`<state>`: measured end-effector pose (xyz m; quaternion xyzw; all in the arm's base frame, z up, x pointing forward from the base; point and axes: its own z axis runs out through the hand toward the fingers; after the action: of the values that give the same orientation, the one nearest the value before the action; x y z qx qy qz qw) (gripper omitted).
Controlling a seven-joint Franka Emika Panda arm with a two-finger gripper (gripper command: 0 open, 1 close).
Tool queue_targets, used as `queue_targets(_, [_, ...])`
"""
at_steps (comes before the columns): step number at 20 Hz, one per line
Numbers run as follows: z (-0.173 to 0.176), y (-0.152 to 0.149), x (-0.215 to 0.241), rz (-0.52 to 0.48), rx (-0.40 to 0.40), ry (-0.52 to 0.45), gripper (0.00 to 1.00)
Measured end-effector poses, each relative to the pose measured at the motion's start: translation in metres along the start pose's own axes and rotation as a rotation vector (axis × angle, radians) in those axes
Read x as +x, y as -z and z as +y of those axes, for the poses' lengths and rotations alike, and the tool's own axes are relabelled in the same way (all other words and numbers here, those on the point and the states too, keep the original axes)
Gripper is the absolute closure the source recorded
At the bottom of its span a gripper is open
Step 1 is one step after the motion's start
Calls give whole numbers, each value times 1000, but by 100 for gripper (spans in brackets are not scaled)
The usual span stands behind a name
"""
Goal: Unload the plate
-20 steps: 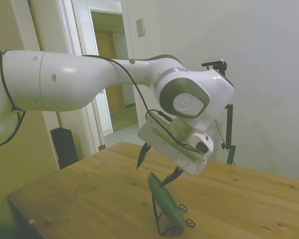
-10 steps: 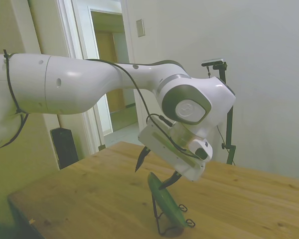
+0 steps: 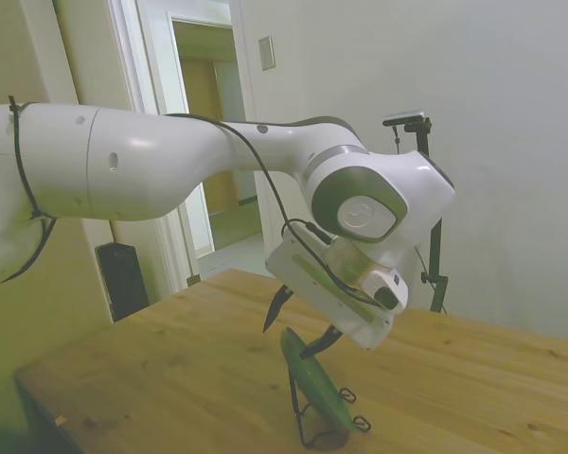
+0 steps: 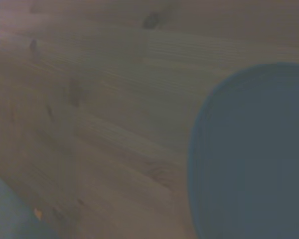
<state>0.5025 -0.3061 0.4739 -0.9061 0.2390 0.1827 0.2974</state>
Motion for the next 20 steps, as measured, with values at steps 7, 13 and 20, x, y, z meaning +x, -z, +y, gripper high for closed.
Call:
queue_targets(7, [12,7,7,16,13,-15,100])
queue_targets(13, [11,9,12,22,16,-11,100])
queue_targets(20, [5,13,12,30,11,2,100])
